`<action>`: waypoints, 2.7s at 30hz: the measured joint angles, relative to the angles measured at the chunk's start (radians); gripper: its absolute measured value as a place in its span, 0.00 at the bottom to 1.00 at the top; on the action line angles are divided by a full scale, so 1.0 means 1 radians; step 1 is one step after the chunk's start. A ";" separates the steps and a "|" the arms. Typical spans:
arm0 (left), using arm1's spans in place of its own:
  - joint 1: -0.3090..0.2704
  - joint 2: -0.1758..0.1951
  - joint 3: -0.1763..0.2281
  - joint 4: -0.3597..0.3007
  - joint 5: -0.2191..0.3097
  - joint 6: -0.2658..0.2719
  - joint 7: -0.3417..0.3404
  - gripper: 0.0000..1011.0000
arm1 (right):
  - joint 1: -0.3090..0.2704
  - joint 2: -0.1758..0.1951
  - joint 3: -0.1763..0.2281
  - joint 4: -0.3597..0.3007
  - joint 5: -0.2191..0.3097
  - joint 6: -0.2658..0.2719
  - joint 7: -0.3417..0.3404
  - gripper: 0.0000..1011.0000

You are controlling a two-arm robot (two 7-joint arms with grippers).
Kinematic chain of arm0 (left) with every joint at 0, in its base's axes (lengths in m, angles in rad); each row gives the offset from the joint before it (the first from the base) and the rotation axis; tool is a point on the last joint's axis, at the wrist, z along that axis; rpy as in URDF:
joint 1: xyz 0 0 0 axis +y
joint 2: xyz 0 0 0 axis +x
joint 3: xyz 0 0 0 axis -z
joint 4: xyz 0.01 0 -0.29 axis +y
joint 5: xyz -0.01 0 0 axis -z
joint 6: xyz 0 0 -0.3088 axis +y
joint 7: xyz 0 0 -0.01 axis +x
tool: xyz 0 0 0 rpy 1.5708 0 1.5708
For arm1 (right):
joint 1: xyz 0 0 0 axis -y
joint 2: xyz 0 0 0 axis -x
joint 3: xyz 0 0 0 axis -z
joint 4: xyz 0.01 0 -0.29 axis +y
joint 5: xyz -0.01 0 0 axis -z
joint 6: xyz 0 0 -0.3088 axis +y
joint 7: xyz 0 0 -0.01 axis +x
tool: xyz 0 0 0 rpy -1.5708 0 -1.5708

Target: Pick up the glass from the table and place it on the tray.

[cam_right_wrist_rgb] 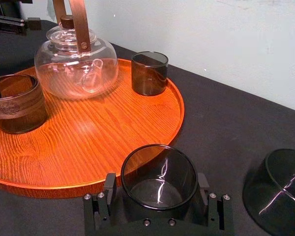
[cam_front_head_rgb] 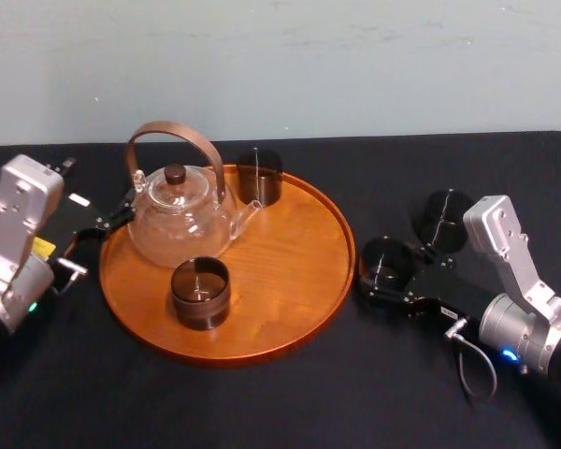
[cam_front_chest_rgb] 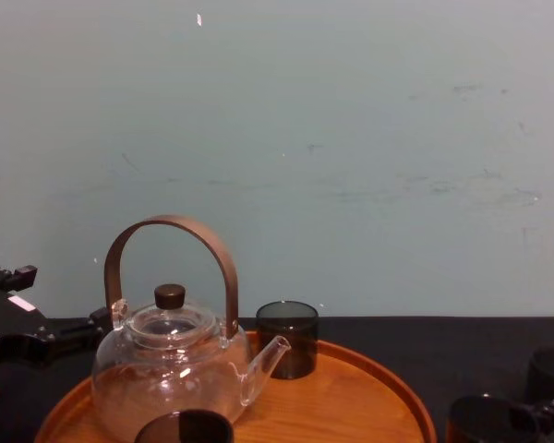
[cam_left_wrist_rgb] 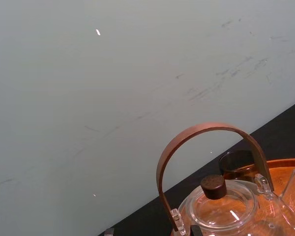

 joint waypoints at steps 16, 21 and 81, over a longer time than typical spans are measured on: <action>0.000 0.000 0.000 0.000 0.000 0.000 0.000 0.99 | -0.001 0.001 0.001 -0.002 0.000 0.002 0.000 0.89; 0.000 0.000 0.000 0.000 0.000 0.000 0.000 0.99 | -0.001 0.001 0.001 -0.003 0.001 0.002 -0.001 0.89; 0.000 0.000 0.000 0.000 0.000 0.000 0.000 0.99 | 0.129 -0.103 -0.183 -0.028 -0.093 0.059 0.028 0.89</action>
